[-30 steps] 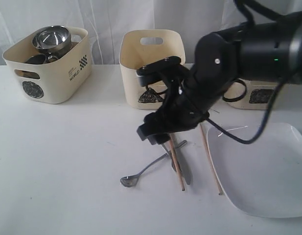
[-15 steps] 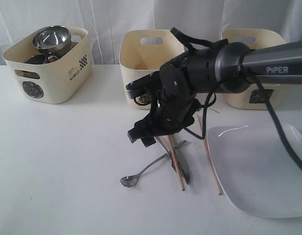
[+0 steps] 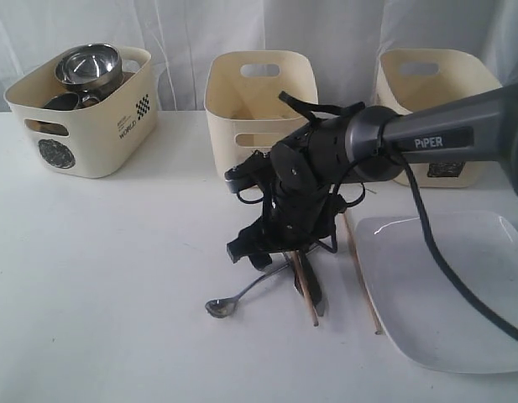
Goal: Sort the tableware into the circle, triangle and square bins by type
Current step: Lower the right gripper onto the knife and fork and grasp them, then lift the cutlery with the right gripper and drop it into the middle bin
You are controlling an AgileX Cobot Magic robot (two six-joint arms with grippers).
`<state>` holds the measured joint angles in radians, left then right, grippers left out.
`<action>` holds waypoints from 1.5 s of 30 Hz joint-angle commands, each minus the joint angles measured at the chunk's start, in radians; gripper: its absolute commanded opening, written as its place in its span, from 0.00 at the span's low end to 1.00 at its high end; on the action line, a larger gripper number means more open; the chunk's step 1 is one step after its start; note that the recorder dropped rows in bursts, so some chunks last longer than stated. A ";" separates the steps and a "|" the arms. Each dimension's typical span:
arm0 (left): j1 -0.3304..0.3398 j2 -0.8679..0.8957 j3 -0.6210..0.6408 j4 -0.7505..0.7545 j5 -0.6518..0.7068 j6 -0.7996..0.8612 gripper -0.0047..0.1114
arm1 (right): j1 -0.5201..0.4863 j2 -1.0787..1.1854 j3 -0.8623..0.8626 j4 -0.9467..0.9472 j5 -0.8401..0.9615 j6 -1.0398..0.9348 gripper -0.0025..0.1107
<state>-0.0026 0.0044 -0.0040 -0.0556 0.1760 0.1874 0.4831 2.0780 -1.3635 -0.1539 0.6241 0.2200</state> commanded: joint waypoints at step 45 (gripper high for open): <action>0.001 -0.004 0.004 -0.002 -0.005 -0.007 0.04 | -0.147 -0.331 -0.012 -0.061 -0.541 0.394 0.02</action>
<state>-0.0026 0.0044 -0.0040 -0.0556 0.1760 0.1874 0.3671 1.7602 -1.3641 -0.2043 0.1896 0.5732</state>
